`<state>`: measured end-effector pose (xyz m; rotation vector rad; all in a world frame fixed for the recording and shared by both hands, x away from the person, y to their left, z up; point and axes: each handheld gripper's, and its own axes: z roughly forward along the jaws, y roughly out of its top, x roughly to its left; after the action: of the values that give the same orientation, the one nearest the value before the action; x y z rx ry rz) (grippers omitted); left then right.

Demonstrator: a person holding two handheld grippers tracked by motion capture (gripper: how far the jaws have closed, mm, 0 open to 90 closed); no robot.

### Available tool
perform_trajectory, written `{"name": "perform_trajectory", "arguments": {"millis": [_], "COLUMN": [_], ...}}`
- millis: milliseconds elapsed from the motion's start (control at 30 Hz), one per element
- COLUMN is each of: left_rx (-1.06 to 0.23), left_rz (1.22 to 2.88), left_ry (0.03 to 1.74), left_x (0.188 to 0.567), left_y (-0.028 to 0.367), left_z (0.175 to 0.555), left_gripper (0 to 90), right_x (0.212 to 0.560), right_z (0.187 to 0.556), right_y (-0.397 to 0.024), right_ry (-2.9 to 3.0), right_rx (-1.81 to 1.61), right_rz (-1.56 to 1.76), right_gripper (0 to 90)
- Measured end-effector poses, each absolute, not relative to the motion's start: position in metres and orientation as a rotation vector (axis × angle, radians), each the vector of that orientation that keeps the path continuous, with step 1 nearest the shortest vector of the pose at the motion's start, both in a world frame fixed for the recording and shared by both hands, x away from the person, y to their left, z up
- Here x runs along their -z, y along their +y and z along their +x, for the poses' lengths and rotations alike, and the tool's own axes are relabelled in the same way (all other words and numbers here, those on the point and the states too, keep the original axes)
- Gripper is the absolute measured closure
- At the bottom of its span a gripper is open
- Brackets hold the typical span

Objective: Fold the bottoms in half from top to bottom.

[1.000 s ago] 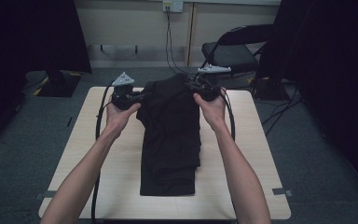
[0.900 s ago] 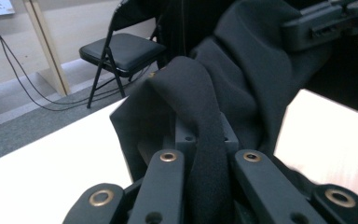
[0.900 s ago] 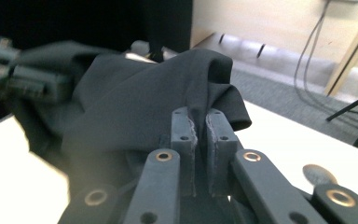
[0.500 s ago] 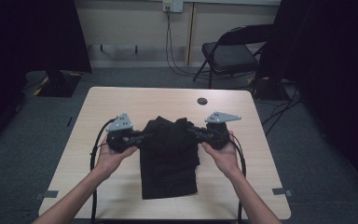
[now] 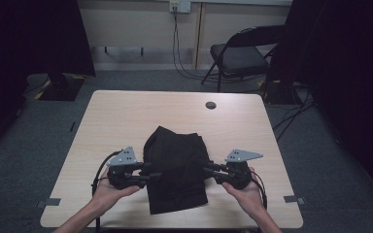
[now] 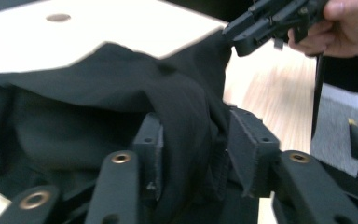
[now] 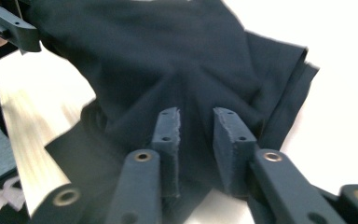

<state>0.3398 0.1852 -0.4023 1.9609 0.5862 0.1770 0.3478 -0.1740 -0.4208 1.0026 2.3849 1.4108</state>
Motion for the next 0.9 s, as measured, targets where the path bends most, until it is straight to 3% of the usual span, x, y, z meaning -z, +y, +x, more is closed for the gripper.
{"name": "perform_trajectory", "arguments": {"millis": [200, 333, 400, 433, 467, 500, 567, 700, 767, 900], "left_rx": [-0.242, -0.226, -0.151, -0.151, -0.129, -0.112, -0.082, -0.025, -0.017, 0.041], "left_rz": [1.866, 1.937, 2.033, 2.082, 2.162, 2.175, 2.181, 2.144, 2.137, 2.121], "left_ry": [0.633, 0.665, 0.683, 0.689, 0.645, 0.615, 0.577, 0.532, 0.531, 0.504], "left_x": [0.385, 0.400, 0.420, 0.426, 0.437, 0.440, 0.442, 0.434, 0.433, 0.436], "left_y": [0.194, 0.179, 0.168, 0.164, 0.161, 0.161, 0.165, 0.172, 0.175, 0.178], "left_z": [0.360, 0.380, 0.387, 0.385, 0.380, 0.376, 0.367, 0.352, 0.346, 0.329], "left_gripper": [50.2, 44.2, 40.6, 43.5, 51.9, 70.5, 85.6, 86.1, 86.0, 84.1], "right_x": [0.397, 0.412, 0.428, 0.437, 0.441, 0.447, 0.449, 0.450, 0.452, 0.455], "right_z": [0.360, 0.381, 0.390, 0.391, 0.389, 0.384, 0.377, 0.366, 0.362, 0.352], "right_y": [-0.163, -0.144, -0.135, -0.131, -0.129, -0.126, -0.127, -0.135, -0.140, -0.147], "right_ry": [2.288, 2.392, 2.452, 2.485, 2.502, 2.523, 2.541, 2.562, 2.572, 2.589], "right_rx": [-1.452, -1.357, -1.270, -1.238, -1.228, -1.195, -1.182, -1.148, -1.153, -1.151], "right_rz": [0.963, 1.004, 1.048, 1.056, 1.048, 1.026, 0.998, 0.980, 0.978, 0.970], "right_gripper": [58.5, 55.1, 51.3, 51.3, 51.4, 52.3, 52.3, 52.0, 65.3, 64.8]}}
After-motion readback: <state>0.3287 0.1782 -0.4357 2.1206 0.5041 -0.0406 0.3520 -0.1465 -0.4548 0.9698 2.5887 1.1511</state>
